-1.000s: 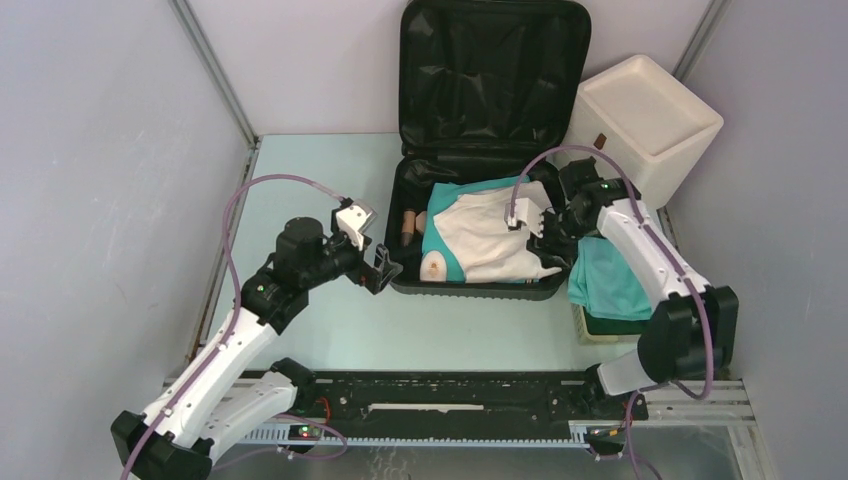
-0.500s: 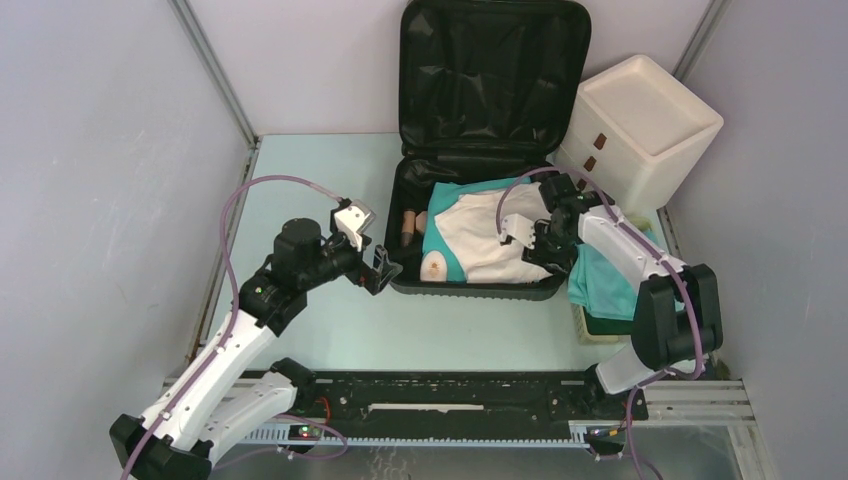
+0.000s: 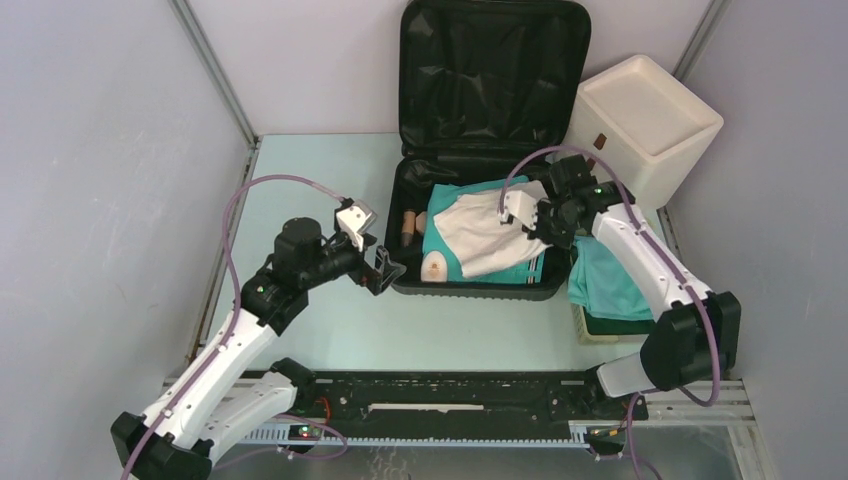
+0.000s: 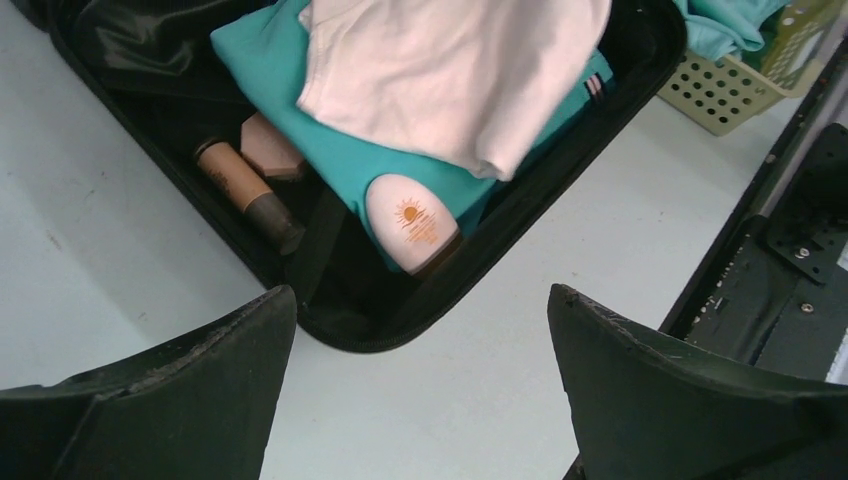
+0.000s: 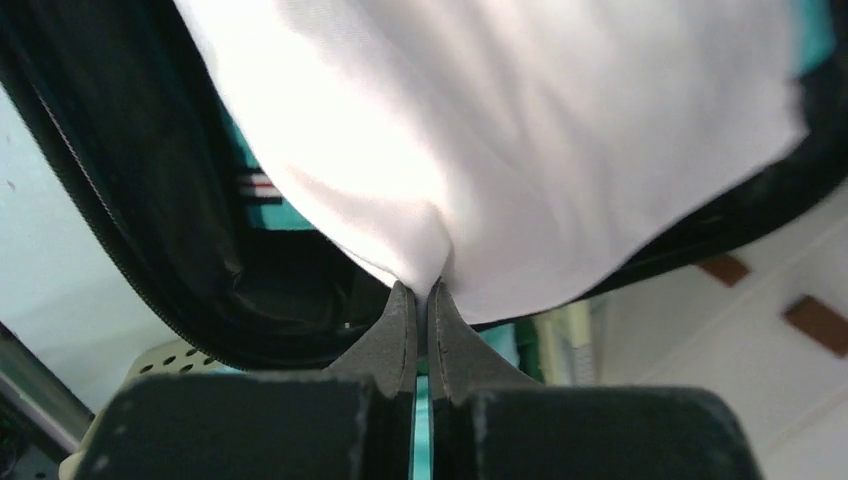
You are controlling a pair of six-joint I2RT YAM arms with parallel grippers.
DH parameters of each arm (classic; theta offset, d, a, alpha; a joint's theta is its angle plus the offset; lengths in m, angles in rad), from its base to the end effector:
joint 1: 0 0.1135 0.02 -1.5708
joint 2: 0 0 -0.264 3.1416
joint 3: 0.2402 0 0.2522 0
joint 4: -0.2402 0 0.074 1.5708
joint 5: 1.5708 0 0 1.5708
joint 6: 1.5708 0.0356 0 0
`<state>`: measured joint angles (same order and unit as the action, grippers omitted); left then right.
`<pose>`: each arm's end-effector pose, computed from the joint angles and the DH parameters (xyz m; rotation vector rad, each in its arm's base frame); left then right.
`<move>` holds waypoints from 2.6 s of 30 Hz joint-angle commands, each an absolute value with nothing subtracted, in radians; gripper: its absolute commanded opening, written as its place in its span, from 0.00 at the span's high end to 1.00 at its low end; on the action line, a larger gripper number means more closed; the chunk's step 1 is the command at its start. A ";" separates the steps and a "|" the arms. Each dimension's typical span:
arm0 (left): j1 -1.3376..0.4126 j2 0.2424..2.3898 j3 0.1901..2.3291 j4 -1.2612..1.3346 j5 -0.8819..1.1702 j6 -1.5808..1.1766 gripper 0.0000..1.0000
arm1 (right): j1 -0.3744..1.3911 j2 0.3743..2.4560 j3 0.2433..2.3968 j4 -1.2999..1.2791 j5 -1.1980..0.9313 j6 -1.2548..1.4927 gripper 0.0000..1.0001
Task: Open, take out, and arrange the luggage
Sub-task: Pick up the clothes from the opened luggage, then pass from the right arm to the left
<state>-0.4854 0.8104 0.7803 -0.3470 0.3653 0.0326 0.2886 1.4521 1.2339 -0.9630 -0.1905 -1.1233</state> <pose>0.1572 -0.0973 0.3179 0.7409 1.8343 -0.6527 0.2687 0.0868 0.2804 -1.7968 2.0290 0.0199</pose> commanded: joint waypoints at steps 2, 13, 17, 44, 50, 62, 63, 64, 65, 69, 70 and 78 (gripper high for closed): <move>-0.482 0.807 0.724 -0.242 0.487 0.019 0.00 | 0.256 1.419 1.370 -1.007 -0.329 -1.073 1.00; -0.721 0.787 0.639 0.062 0.415 0.145 0.00 | 0.199 1.511 1.526 -1.030 -0.488 -0.930 1.00; -0.871 0.891 0.680 0.135 0.252 0.352 0.00 | 0.173 1.520 1.531 -1.038 -0.577 -0.906 1.00; -0.925 1.757 1.108 0.405 0.147 0.445 0.01 | 0.100 1.487 1.431 -1.001 -0.797 -0.856 1.00; -0.921 1.824 1.191 0.306 0.097 0.429 0.29 | 0.086 1.464 1.404 -0.998 -0.836 -0.850 1.00; -0.823 1.649 1.328 -0.046 0.228 0.628 1.00 | -0.059 1.307 1.283 -1.009 -1.118 -0.828 0.46; -0.810 1.637 1.360 -0.093 0.249 0.648 1.00 | -0.082 1.280 1.265 -1.010 -1.152 -0.837 0.39; -0.798 1.631 1.395 -0.148 0.266 0.665 1.00 | -0.104 1.253 1.247 -1.012 -1.181 -0.849 0.34; -0.789 1.628 1.440 -0.201 0.282 0.688 1.00 | -0.127 1.226 1.230 -1.010 -1.207 -0.858 0.30; -0.774 1.642 1.636 -0.458 0.347 0.742 1.00 | -0.200 1.137 1.159 -1.007 -1.278 -0.904 0.17; -0.773 1.648 1.686 -0.510 0.359 0.753 1.00 | -0.211 1.121 1.146 -1.012 -1.283 -0.930 0.16; -0.772 1.615 1.845 -0.693 0.427 0.746 1.00 | -0.213 1.031 1.140 -1.075 -1.296 -1.302 0.00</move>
<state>-0.7670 1.6970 1.7760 -0.5945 0.3504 0.7238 -0.2104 1.0924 1.1370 -1.1053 -1.2560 -1.1454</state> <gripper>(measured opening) 0.102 0.995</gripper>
